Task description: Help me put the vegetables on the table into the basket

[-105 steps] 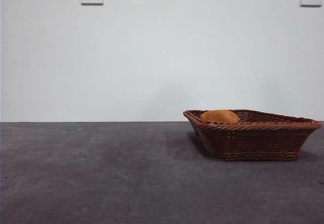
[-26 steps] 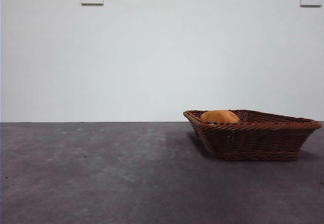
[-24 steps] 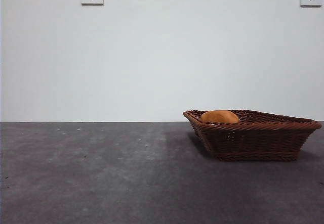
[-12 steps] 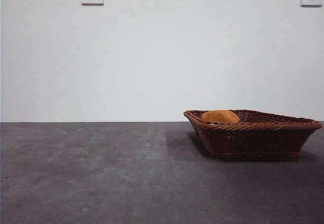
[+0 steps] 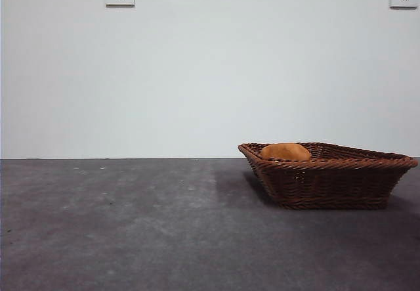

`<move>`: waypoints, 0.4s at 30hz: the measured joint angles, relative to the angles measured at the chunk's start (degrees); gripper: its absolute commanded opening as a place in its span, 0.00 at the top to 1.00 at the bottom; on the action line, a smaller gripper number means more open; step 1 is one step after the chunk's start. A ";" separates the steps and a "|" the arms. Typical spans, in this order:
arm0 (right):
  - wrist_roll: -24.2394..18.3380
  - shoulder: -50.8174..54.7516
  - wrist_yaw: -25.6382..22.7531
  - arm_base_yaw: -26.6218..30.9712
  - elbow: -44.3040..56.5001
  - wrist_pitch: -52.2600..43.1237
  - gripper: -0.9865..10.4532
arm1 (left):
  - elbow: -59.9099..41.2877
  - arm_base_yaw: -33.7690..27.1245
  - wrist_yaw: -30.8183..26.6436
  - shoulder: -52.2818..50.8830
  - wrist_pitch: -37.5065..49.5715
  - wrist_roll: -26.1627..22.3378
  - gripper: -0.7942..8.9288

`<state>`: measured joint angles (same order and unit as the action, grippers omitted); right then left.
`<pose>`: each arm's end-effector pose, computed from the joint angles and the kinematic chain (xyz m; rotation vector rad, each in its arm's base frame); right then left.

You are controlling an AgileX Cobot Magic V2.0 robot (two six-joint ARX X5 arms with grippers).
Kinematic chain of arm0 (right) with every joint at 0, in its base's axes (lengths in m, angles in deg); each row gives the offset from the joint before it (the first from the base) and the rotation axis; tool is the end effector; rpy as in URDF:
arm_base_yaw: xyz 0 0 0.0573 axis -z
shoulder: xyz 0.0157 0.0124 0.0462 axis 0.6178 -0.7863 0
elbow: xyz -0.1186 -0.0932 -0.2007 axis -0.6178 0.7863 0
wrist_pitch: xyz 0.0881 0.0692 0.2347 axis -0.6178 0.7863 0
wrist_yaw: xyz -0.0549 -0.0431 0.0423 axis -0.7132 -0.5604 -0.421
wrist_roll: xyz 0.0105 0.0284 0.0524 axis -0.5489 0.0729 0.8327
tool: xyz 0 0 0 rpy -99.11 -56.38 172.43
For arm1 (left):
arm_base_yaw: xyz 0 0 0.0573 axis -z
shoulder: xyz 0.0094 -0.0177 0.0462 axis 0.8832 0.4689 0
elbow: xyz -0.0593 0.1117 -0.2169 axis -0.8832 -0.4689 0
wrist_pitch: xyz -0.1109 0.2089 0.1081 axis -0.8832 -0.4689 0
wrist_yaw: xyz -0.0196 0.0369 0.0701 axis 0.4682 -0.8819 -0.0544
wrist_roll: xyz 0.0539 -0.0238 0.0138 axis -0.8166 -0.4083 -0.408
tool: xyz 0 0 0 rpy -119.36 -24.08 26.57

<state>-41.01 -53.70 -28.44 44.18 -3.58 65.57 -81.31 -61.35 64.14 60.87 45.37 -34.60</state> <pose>0.1274 -0.0169 0.1693 -0.0107 0.0149 -0.1938 0.1282 -0.0003 0.1495 0.0354 0.1735 0.0156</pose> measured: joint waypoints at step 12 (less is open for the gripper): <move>0.00 0.00 0.68 -3.96 0.09 7.65 0.91 | 0.00 0.00 0.00 0.00 0.00 -0.02 0.89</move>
<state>-41.01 -53.70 -27.76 40.22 -3.49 73.22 -81.31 -61.35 64.14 60.87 45.37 -34.62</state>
